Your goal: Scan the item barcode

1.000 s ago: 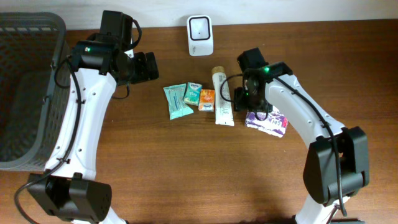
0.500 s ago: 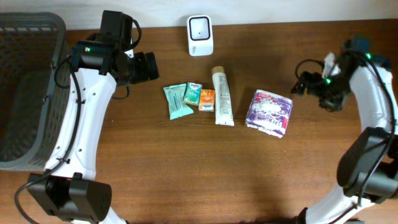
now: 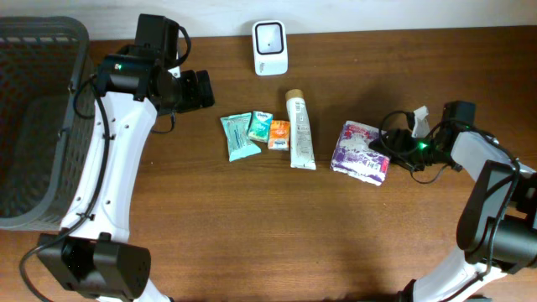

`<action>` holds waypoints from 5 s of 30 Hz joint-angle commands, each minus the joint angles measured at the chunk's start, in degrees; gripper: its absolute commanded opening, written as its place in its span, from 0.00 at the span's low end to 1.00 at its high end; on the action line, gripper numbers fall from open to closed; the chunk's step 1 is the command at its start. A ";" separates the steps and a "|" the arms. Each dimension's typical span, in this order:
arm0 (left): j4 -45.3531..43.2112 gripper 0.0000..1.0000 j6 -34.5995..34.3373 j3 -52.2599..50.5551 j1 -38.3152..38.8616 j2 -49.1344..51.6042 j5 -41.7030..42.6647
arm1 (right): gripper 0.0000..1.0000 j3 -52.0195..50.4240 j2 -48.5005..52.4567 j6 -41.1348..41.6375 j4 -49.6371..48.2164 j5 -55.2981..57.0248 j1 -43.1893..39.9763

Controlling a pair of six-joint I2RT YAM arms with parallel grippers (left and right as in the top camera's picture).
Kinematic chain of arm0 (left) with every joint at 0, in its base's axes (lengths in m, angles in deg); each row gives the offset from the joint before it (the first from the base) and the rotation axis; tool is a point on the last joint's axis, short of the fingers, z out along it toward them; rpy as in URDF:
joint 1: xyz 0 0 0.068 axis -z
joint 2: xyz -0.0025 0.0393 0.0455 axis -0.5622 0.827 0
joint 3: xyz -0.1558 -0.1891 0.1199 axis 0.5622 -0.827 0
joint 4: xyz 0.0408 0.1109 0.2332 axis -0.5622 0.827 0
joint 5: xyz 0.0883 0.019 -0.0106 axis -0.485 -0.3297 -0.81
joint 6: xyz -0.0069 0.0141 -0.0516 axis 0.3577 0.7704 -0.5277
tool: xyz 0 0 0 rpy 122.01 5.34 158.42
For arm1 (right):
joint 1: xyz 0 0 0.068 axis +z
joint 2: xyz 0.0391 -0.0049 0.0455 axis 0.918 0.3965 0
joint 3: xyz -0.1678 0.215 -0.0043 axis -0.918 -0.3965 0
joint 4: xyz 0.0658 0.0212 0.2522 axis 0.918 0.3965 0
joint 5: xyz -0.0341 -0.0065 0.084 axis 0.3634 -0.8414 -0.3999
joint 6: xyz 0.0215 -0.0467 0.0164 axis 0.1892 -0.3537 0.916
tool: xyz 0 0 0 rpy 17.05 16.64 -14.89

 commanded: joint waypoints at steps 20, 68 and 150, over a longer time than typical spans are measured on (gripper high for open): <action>0.07 0.99 0.26 0.22 -0.11 0.09 -0.39 | 0.04 24.65 -20.22 11.37 -0.63 -0.02 21.53; 0.07 0.99 0.26 0.22 -0.11 0.09 -0.39 | 0.71 17.55 -1.99 13.55 18.23 53.83 32.04; 0.09 0.99 0.26 0.22 -0.11 0.09 -0.39 | 0.04 38.40 10.38 57.90 -2.51 17.42 -14.75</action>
